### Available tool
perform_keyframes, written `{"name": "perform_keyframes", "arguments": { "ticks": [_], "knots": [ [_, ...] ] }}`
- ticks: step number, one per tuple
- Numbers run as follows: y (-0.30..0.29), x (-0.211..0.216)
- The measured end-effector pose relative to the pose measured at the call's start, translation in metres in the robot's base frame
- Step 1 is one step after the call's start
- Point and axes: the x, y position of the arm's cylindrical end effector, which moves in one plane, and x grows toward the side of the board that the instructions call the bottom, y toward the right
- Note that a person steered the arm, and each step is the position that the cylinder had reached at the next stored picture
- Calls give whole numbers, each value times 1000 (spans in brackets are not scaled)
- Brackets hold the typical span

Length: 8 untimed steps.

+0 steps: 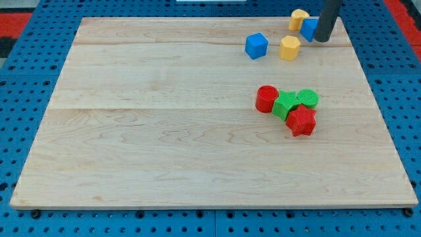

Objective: Drag the blue cube to the left of yellow hexagon

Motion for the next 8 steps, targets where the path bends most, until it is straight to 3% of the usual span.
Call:
{"name": "perform_keyframes", "arguments": {
  "ticks": [2,6,8],
  "knots": [
    [-42,46],
    [-139,36],
    [-107,5]
  ]
}}
